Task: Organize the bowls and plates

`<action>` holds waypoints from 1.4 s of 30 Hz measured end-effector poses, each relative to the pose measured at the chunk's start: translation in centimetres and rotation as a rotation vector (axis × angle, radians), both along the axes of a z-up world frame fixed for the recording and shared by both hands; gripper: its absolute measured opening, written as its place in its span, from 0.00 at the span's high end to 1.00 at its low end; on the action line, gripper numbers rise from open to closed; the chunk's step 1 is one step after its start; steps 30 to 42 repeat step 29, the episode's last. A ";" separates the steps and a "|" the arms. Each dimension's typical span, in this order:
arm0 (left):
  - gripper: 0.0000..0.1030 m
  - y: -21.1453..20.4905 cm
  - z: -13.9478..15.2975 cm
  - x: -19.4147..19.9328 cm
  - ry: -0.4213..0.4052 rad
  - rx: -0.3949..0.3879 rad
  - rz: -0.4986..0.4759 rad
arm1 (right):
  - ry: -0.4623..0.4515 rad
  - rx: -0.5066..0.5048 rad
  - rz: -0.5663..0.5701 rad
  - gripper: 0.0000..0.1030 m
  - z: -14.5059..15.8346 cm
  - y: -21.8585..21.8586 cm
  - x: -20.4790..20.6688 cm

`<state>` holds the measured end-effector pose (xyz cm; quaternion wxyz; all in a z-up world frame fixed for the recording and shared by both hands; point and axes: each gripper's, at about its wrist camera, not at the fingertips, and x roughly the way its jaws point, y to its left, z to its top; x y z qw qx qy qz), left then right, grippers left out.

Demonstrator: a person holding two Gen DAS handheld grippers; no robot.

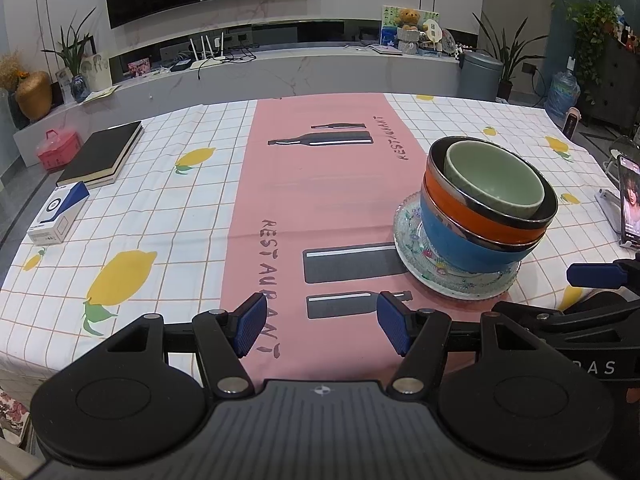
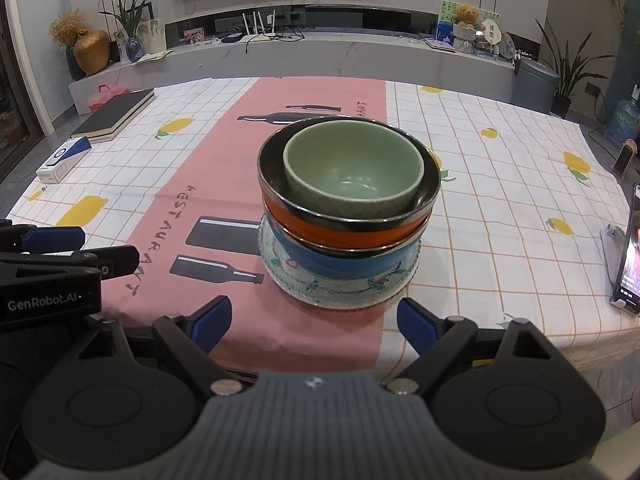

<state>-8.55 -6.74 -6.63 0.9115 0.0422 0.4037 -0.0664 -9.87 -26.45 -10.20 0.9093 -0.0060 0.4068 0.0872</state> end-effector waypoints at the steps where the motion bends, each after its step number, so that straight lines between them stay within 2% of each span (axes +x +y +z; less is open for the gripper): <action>1: 0.28 0.0 0.0 0.0 0.000 0.000 0.000 | 0.001 0.000 -0.001 0.14 0.0 0.0 0.0; 16: 0.28 0.4 0.2 -0.2 -0.004 -0.019 0.007 | 0.003 0.001 0.000 0.14 -0.1 0.0 -0.1; 42: 0.28 0.3 0.2 -0.2 -0.012 -0.007 0.013 | 0.017 0.007 0.004 0.14 -0.6 0.2 -0.1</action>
